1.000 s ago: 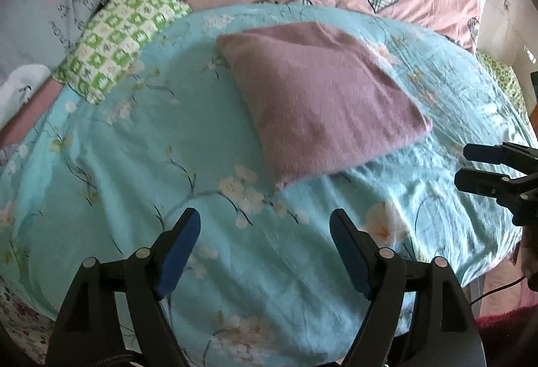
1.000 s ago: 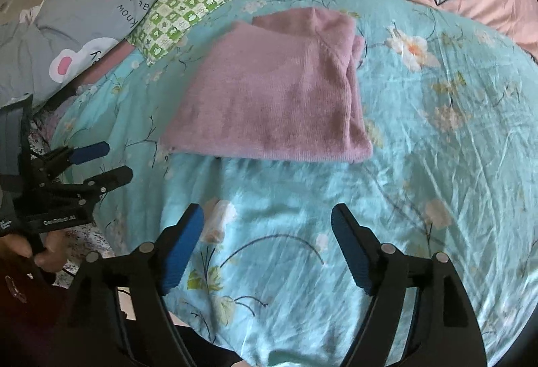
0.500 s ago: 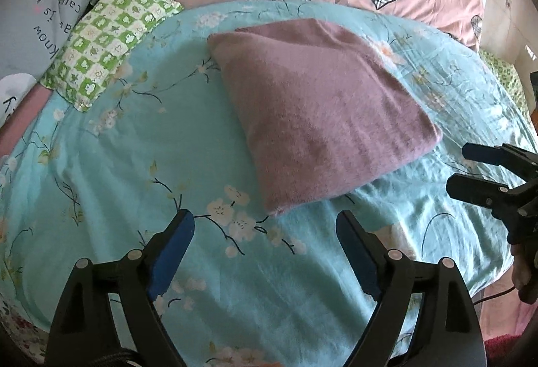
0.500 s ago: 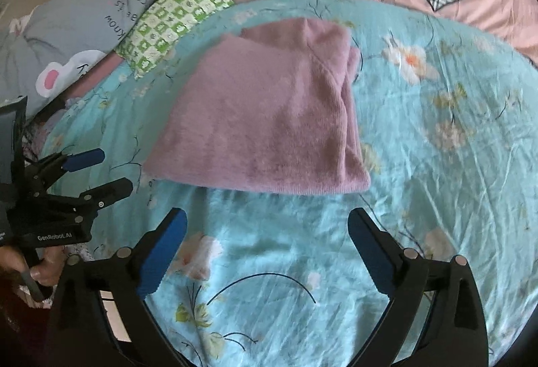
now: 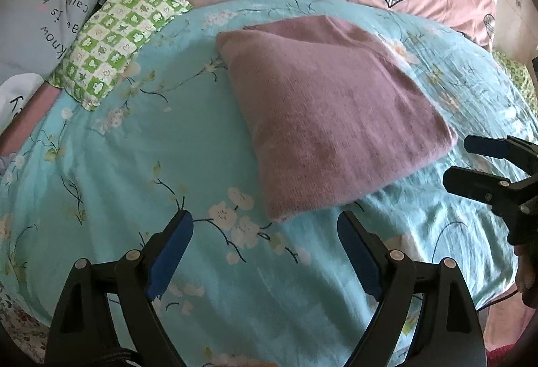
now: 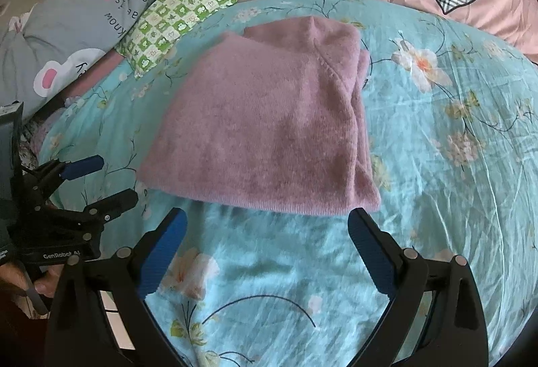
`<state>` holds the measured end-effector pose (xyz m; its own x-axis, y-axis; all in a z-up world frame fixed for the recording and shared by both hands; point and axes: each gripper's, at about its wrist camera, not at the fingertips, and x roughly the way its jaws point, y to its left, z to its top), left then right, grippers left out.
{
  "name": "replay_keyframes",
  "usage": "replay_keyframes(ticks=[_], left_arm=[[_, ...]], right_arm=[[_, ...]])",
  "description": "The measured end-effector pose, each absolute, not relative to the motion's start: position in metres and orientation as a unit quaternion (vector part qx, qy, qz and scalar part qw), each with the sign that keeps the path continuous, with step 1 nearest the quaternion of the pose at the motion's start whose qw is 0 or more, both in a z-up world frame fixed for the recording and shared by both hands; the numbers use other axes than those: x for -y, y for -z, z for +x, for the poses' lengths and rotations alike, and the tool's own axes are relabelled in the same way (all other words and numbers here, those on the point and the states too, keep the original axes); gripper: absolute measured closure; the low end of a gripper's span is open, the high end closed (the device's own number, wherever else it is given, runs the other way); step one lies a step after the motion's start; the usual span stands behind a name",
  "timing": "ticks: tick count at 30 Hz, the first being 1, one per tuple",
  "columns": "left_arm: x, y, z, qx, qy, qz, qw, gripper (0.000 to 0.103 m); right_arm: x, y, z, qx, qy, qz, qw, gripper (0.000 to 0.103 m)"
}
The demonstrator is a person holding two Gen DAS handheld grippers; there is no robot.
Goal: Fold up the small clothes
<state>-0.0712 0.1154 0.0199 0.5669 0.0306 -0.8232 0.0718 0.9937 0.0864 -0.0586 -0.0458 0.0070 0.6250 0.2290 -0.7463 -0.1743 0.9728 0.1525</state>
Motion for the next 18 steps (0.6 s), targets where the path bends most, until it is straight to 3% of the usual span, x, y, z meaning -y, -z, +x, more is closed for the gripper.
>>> replay_keyframes(ticks=[18], left_arm=[[-0.111,-0.011,-0.058,-0.476,0.012,0.049,0.878,0.014]], right_arm=[[0.041,0.003,-0.05,-0.421,-0.123,0.029,0.898,0.006]])
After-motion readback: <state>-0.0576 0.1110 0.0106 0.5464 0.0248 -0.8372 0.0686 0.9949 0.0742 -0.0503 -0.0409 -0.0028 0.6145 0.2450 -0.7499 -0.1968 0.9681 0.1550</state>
